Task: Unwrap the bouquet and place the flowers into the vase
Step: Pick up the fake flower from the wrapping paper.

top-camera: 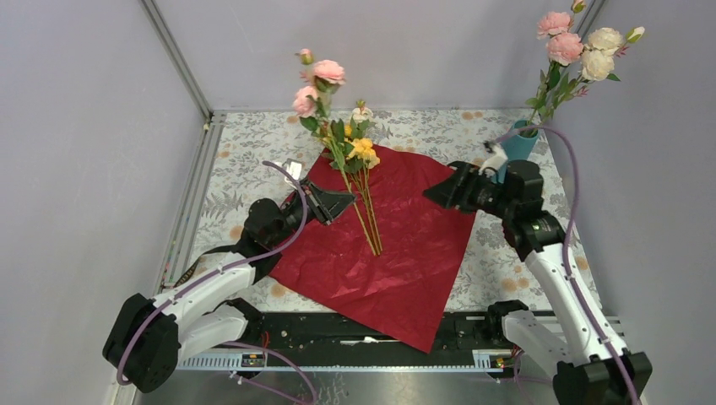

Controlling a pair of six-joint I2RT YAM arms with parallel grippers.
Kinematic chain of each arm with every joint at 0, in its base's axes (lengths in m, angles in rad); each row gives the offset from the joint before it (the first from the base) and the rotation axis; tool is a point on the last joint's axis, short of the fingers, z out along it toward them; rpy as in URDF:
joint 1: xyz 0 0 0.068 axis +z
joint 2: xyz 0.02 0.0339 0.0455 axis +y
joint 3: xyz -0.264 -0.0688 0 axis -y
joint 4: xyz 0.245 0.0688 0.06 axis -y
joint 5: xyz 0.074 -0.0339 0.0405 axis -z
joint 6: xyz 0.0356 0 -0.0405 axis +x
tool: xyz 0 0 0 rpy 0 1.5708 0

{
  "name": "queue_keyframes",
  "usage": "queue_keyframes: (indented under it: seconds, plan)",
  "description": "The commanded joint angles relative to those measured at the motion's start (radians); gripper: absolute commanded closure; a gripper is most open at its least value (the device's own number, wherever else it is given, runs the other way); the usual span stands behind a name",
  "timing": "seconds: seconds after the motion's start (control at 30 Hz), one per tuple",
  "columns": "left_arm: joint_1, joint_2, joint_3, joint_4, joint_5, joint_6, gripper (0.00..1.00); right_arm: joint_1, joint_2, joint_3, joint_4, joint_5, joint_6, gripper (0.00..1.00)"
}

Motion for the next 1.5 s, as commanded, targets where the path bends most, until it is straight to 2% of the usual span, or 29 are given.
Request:
queue_keyframes:
  seconds: [0.0, 0.23, 0.4, 0.57, 0.7, 0.93, 1.23, 1.4, 1.47]
  plan:
    - [-0.029, -0.036, 0.077, -0.080, 0.256, 0.090, 1.00, 0.193, 0.061, 0.070, 0.161, -0.034, 0.098, 0.27]
    - [-0.088, -0.097, 0.086, -0.112, 0.293, 0.082, 1.00, 0.463, 0.171, 0.174, 0.244, 0.047, 0.127, 0.24]
    - [-0.122, -0.102, 0.084, -0.121, 0.297, 0.087, 1.00, 0.554, 0.224, 0.217, 0.294, 0.140, 0.116, 0.25]
    - [-0.144, -0.106, 0.086, -0.137, 0.295, 0.099, 1.00, 0.588, 0.245, 0.251, 0.278, 0.262, 0.116, 0.32]
    - [-0.162, -0.113, 0.108, -0.212, 0.274, 0.144, 1.00, 0.600, 0.260, 0.277, 0.265, 0.285, 0.105, 0.36]
    - [-0.178, -0.109, 0.126, -0.247, 0.259, 0.173, 1.00, 0.631, 0.284, 0.325, 0.183, 0.347, 0.068, 0.42]
    - [-0.191, -0.107, 0.142, -0.292, 0.250, 0.206, 1.00, 0.645, 0.290, 0.323, 0.180, 0.386, 0.063, 0.61]
    - [-0.194, -0.106, 0.148, -0.301, 0.248, 0.210, 1.00, 0.645, 0.278, 0.316, 0.182, 0.399, 0.052, 0.74]
    - [-0.195, -0.103, 0.149, -0.302, 0.245, 0.211, 1.00, 0.645, 0.273, 0.313, 0.180, 0.406, 0.046, 0.82]
